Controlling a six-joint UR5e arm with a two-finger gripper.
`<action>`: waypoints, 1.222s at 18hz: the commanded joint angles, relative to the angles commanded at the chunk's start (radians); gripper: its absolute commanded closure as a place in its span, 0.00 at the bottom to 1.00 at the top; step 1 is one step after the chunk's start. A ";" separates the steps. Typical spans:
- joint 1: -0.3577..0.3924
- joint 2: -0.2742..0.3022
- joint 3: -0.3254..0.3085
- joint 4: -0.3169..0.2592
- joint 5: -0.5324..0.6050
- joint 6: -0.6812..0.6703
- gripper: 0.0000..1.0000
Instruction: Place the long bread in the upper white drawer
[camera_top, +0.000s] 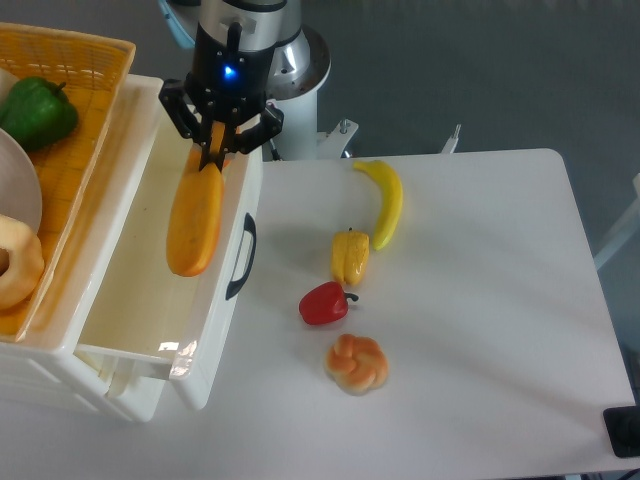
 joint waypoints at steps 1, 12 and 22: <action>-0.006 0.000 0.000 0.008 0.002 0.000 0.68; -0.028 -0.015 0.000 0.015 0.005 0.002 0.62; 0.014 -0.061 0.005 0.107 0.052 0.083 0.23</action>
